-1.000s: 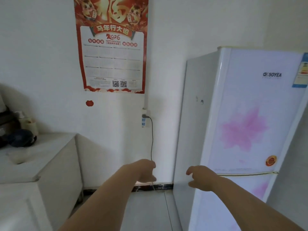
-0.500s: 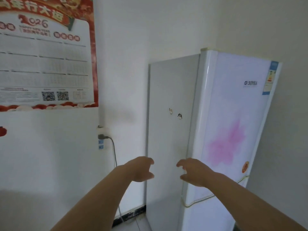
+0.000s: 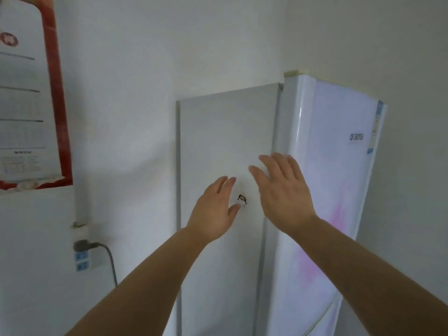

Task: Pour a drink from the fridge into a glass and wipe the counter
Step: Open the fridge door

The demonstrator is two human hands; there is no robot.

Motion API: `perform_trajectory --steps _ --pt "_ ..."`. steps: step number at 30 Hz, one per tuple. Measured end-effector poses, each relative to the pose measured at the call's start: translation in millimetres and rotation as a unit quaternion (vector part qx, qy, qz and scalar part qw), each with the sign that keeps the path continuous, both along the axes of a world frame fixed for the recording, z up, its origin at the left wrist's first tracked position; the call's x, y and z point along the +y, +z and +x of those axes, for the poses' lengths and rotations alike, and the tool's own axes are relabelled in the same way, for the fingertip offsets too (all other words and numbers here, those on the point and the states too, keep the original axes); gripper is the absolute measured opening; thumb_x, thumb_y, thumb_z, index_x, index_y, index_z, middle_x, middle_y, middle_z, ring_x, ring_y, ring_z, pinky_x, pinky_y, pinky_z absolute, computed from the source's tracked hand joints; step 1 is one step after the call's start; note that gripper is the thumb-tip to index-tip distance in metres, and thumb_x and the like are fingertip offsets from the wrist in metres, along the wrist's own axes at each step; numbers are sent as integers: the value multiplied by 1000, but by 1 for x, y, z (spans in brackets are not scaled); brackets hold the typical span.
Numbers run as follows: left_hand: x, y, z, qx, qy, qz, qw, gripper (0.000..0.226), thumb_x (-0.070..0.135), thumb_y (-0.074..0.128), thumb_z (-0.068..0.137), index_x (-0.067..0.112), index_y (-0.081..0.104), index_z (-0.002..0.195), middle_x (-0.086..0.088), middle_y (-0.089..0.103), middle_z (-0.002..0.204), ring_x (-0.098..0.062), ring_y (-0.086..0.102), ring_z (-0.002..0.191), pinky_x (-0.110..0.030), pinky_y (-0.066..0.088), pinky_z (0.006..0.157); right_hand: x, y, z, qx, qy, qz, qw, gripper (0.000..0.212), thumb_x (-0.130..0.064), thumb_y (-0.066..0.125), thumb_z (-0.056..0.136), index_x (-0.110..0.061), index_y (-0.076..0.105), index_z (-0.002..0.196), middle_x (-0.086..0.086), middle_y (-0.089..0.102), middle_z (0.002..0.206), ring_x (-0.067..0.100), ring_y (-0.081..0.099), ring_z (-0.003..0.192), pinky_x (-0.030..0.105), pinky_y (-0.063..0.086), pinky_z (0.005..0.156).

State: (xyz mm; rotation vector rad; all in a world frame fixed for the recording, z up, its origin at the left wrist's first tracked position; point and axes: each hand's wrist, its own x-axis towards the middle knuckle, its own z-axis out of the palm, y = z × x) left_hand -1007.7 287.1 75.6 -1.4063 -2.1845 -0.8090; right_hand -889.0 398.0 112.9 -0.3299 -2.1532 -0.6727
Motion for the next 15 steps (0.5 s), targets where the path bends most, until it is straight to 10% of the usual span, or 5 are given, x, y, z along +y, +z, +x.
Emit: perform_trajectory --steps 7,15 --pt "64 10 -37 90 -59 100 989 65 48 29 94 8 29 146 -16 36 151 -32 34 140 -42 28 114 20 2 -30 9 -100 60 993 48 -21 39 89 -9 44 136 16 42 145 38 29 137 47 2 117" --pt "124 3 -61 119 -194 202 952 54 48 15 99 35 2 150 -7 18 155 -29 17 144 -38 10 117 34 -3 -37 94 -145 106 979 45 -10 25 96 -3 43 137 12 41 145 29 26 138 41 18 116"
